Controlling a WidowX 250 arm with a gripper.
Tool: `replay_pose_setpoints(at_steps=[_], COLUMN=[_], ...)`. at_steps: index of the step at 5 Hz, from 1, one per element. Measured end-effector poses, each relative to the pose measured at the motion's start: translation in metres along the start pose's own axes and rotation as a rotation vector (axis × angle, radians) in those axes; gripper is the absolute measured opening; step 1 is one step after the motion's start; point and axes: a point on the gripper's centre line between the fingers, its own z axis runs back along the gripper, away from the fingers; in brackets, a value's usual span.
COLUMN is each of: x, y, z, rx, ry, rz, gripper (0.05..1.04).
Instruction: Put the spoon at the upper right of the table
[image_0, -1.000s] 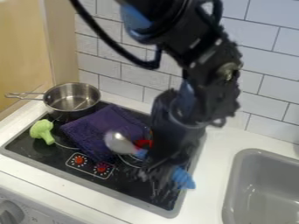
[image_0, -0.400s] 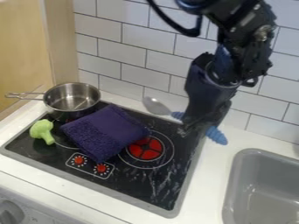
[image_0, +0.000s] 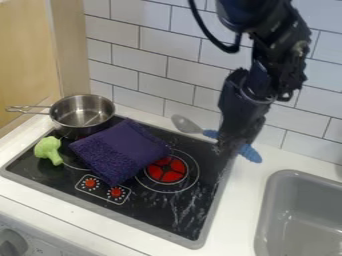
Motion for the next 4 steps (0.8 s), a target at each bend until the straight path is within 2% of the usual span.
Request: replay_pose_setpoints(at_steps=[2, 3, 4], x=[-0.004, -0.008, -0.012], y=[-0.012, -0.019, -0.022], z=[-0.034, -0.038, -0.038], rx=[0.052, 0.046, 0.047], ry=[0.014, 0.033, 0.058], rz=[-0.009, -0.015, -0.029], gripper=[0.400, 0.477, 0.783])
